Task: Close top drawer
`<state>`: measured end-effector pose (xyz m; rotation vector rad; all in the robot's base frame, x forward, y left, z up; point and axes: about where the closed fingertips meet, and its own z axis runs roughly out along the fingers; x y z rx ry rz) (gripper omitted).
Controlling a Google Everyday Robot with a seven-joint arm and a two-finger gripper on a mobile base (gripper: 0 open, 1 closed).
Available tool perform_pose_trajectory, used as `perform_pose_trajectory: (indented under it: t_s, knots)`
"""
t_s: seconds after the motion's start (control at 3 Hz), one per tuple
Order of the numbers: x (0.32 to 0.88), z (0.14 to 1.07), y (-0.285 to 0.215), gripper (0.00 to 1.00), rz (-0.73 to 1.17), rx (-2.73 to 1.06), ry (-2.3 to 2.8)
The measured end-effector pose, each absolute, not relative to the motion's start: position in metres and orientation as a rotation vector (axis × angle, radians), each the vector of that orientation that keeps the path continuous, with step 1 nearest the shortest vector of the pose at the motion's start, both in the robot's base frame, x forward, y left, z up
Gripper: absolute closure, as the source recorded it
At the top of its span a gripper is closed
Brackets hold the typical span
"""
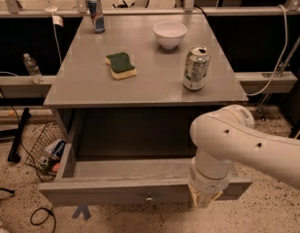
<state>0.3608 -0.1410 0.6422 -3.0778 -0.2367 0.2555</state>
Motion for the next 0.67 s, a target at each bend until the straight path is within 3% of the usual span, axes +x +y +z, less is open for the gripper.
perform_pose_trajectory:
  t_s: [0.33,0.67]
  knots:
    - [0.3592,0.6429,-0.1421,0.95,0.264,-3.08,-0.237]
    - [0.3566,0.6372,-0.1429,1.0,0.225,-3.046,-0.218]
